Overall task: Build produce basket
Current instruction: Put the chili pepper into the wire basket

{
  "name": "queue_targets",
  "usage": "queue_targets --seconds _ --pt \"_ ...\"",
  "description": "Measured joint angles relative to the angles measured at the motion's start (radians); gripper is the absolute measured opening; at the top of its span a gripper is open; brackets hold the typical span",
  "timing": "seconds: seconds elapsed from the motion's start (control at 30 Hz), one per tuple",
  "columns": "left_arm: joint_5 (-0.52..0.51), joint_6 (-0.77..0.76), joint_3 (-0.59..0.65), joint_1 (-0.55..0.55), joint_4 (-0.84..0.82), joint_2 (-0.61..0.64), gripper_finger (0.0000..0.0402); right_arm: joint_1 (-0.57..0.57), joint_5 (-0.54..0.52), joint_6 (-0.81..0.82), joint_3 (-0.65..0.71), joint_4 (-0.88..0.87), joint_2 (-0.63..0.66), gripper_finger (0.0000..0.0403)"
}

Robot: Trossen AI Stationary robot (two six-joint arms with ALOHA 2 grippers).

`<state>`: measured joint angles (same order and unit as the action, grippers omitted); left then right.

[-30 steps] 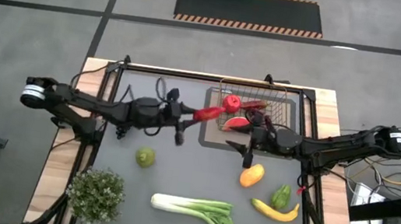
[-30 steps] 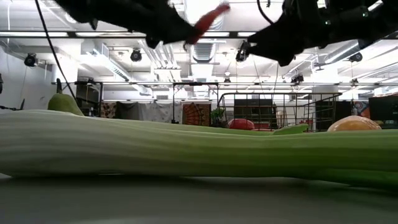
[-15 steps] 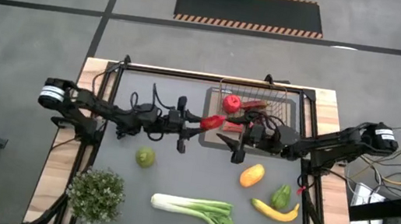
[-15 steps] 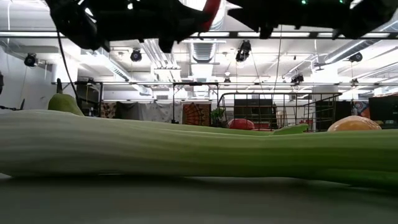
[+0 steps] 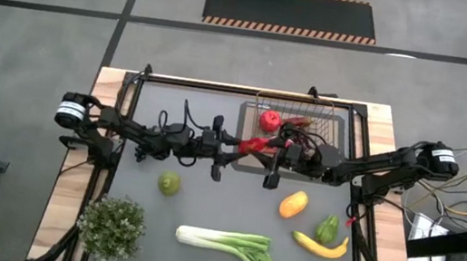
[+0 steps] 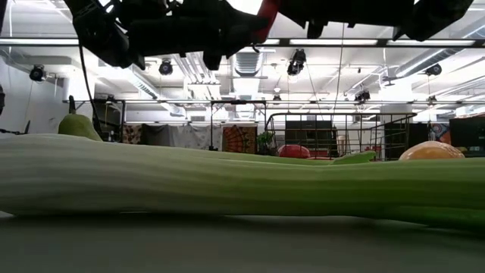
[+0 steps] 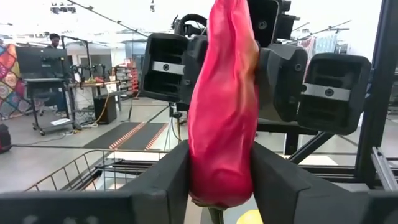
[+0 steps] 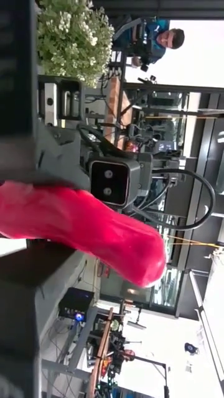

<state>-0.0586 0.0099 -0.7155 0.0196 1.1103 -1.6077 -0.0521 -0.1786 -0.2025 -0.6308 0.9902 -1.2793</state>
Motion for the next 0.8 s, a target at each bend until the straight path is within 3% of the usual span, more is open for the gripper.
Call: queue_targets --seconds 0.1,0.37,0.47,0.7,0.8 --pt "0.0 -0.006 -0.001 0.0 0.0 0.0 0.0161 0.0 0.003 -0.009 0.0 -0.013 0.001 0.0055" --pt "0.002 -0.003 0.002 0.0 -0.017 0.002 0.025 0.0 -0.01 0.003 0.0 -0.078 0.025 0.0053" --pt "0.001 0.015 0.003 0.003 -0.064 0.011 0.027 0.0 -0.06 0.025 -0.004 -0.153 0.065 0.0053" --pt "-0.004 0.026 0.004 0.018 -0.186 0.052 0.0278 0.052 -0.354 0.111 -0.16 -0.748 0.156 0.0053" --pt "-0.004 0.026 0.004 0.018 -0.186 0.053 0.0278 0.123 -0.398 0.203 -0.25 -1.032 0.158 0.0054"
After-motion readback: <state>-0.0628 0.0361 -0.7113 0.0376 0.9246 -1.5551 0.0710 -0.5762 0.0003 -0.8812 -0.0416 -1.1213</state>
